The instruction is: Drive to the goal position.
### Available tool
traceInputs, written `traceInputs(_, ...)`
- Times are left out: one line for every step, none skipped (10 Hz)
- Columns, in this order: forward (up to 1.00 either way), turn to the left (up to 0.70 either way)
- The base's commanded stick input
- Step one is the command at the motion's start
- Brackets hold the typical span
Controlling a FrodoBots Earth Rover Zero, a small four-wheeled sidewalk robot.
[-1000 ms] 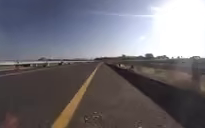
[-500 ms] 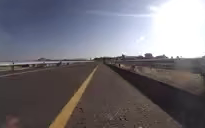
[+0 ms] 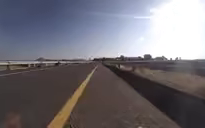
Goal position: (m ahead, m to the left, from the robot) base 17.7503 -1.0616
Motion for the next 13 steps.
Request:
traceInputs(0.7,0.0)
traceInputs(0.7,0.0)
traceInputs(0.7,0.0)
traceInputs(0.7,0.0)
traceInputs(0.7,0.0)
traceInputs(0.7,0.0)
traceInputs(0.7,0.07)
traceInputs(0.7,0.23)
traceInputs(0.7,0.34)
traceInputs(0.7,0.32)
traceInputs(0.7,0.0)
traceInputs(0.7,0.0)
traceInputs(0.7,0.0)
